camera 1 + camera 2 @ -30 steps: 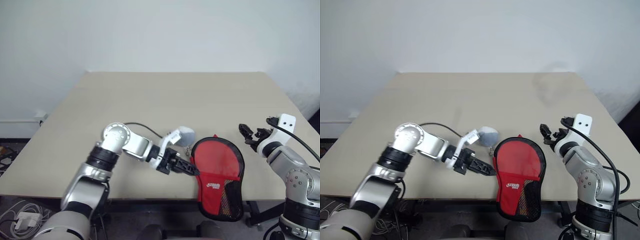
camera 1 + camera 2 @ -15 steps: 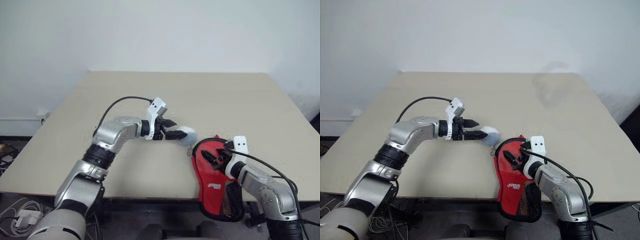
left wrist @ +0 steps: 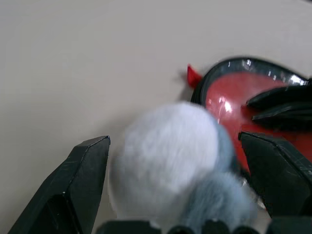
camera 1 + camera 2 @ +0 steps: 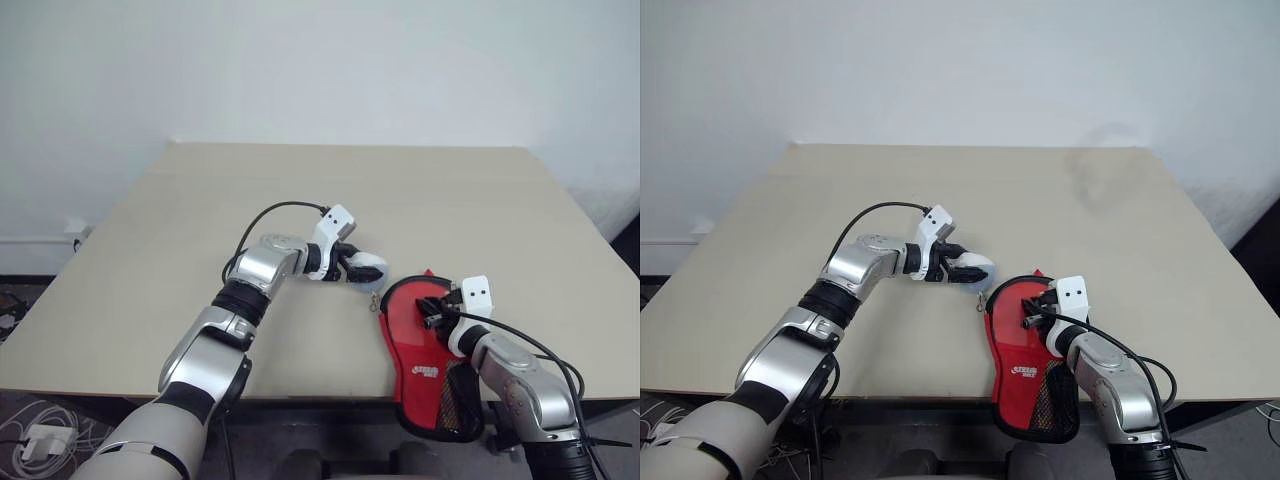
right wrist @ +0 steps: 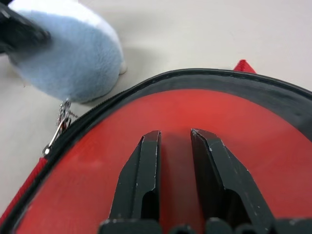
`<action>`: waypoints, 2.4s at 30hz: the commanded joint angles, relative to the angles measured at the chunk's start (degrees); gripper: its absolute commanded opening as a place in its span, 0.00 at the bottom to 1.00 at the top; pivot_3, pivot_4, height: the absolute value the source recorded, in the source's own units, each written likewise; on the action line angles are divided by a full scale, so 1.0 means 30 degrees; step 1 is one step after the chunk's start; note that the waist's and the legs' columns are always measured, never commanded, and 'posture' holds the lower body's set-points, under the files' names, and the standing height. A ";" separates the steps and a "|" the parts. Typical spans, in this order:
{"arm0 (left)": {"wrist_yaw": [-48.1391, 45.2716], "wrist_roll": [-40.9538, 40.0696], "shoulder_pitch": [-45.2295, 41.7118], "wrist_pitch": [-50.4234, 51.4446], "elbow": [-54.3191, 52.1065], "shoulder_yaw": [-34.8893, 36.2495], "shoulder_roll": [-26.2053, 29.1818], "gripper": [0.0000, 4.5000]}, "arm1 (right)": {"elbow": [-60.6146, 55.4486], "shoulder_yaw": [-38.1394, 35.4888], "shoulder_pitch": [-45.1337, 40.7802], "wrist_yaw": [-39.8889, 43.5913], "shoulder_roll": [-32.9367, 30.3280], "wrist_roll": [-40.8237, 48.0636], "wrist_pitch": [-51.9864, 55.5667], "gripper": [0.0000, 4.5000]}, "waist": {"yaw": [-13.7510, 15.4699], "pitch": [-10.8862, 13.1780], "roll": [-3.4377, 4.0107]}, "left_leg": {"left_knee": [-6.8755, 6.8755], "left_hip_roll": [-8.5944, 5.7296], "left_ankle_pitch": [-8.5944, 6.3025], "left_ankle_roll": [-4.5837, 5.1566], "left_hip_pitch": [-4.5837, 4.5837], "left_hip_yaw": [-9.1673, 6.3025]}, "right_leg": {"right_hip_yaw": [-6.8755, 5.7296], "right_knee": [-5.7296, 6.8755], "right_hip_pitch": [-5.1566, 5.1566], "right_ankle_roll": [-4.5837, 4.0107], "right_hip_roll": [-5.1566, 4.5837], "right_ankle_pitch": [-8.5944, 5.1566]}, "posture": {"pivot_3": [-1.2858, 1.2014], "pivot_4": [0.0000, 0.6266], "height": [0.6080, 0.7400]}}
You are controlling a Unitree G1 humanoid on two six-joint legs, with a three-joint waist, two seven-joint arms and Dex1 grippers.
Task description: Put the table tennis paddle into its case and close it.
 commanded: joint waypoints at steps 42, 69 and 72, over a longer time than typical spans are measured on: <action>0.7294 0.5107 -0.7291 -0.8056 1.2151 0.5089 -0.7138 0.23 | 0.1569 0.3904 0.1091 0.1339 -0.0336 -0.3697 0.2444 0.22 | 0.0086 -0.0125 -0.0269 | -0.0028 0.0004 -0.0035 0.0050 0.0271 -0.0088 | -0.0118 -0.0041 0.0303 0.0010 -0.0013 -0.0006 | 0.52 0.00 0.82; -0.0239 0.6401 -0.5078 -0.9656 1.1836 0.4701 -0.8898 0.86 | 0.0201 0.2684 0.1300 0.1706 -0.0660 -0.3644 0.2030 0.22 | 0.0092 -0.0135 -0.0267 | -0.0047 0.0004 -0.0040 0.0058 0.0308 -0.0067 | -0.0121 -0.0055 0.0334 0.0009 -0.0020 -0.0008 | 0.52 0.00 0.82; -0.1635 0.5749 -0.5042 -0.9327 1.1534 0.5389 -0.8035 0.86 | -0.0874 0.2318 0.1396 0.2729 -0.1539 -0.3070 0.1989 0.22 | 0.0136 -0.0129 -0.0252 | -0.0046 0.0004 -0.0041 0.0059 0.0299 -0.0070 | -0.0122 -0.0062 0.0333 0.0010 -0.0023 -0.0008 | 0.52 0.00 0.82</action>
